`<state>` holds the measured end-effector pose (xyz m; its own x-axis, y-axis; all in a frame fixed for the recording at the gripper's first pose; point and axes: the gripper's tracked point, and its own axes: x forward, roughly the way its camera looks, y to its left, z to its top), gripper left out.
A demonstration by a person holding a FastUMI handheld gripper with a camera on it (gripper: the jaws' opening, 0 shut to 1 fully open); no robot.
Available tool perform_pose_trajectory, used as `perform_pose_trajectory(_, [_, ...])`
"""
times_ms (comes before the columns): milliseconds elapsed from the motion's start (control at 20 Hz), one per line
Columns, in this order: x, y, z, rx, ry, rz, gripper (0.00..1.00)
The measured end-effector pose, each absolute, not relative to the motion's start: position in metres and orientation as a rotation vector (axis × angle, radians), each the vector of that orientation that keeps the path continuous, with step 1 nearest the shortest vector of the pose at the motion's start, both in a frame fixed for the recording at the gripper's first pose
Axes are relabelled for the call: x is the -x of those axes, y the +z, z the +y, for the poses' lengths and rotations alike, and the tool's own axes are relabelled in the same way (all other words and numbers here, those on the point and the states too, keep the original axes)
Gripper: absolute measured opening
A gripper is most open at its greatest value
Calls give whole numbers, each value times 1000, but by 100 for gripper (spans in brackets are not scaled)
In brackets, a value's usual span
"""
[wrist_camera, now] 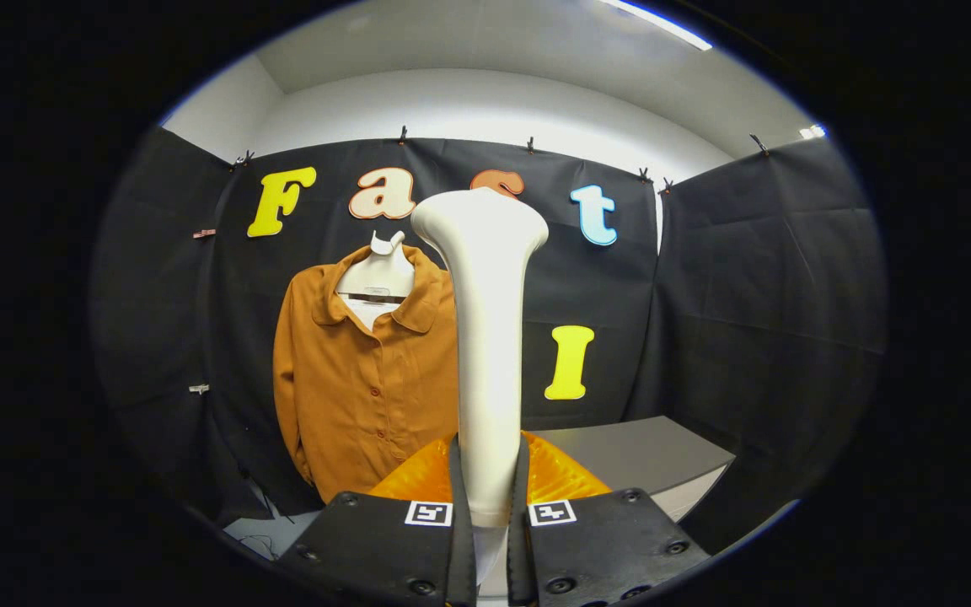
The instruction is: Iron the clothes twice with a garment steamer, once on the left side and once on the right side.
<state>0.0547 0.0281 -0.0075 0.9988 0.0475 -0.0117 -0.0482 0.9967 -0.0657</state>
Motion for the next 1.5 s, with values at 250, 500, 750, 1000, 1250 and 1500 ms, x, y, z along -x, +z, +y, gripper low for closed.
perform_pose_trajectory(250, [-62,-12,21,65,44,27,18])
perform_pose_trajectory(500, [-65,-12,15,55,41,26,18])
perform_pose_trajectory(750, [-66,-11,14,53,45,25,18])
perform_pose_trajectory(1000, [-69,-11,14,51,50,29,18])
perform_pose_trajectory(1250, [-71,-12,15,53,53,34,18])
perform_pose_trajectory(1500, [-72,-13,14,48,51,36,18])
